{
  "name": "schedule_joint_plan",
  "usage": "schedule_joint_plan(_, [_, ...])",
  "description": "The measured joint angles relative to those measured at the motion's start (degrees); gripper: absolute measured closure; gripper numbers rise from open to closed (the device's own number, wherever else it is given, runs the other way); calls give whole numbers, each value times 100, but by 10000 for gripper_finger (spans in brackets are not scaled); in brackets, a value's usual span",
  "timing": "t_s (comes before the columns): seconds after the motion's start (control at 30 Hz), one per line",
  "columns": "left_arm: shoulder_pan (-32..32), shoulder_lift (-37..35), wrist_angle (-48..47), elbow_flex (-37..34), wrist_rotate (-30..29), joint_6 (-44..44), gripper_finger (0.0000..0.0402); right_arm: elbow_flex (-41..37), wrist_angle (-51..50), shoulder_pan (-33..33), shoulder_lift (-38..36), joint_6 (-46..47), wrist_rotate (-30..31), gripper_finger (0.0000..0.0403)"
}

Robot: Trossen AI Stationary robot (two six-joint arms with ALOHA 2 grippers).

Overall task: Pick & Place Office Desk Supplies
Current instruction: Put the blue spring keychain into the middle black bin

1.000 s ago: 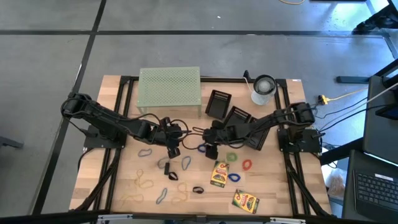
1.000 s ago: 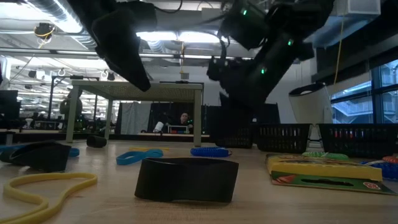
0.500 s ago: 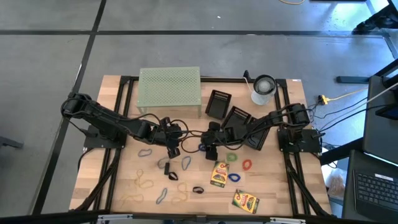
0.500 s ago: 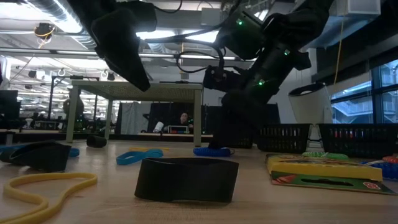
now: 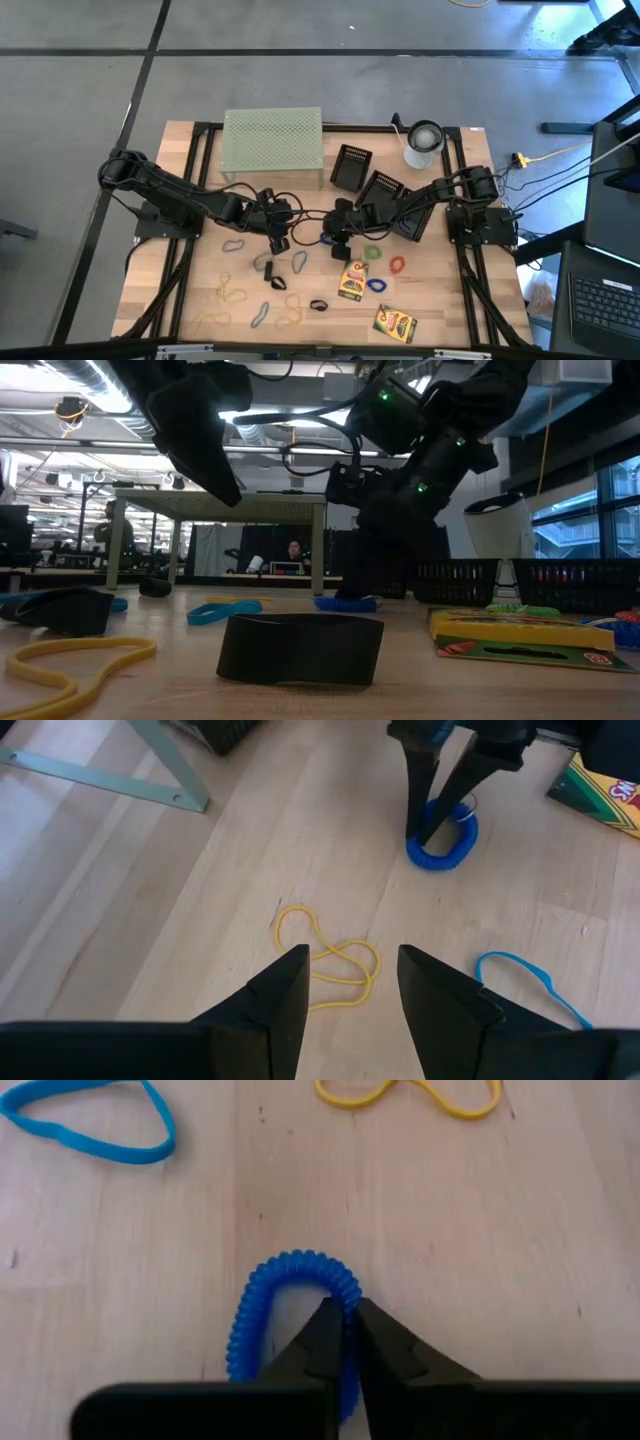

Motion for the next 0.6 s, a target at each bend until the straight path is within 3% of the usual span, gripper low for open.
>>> schedule_joint_plan(0.17, [0, 0, 0, 2, 2, 1, 254, -49, -374, -2, -465, 186, 4, 369])
schedule_joint_plan(0.4, [0, 0, 1, 0, -3, -6, 254, -31, -370, 33, -1616, 63, 285, 396])
schedule_joint_plan(0.6, [0, 0, 20, 2, -13, -10, 254, -27, -116, 223, -2613, -313, 1405, 392])
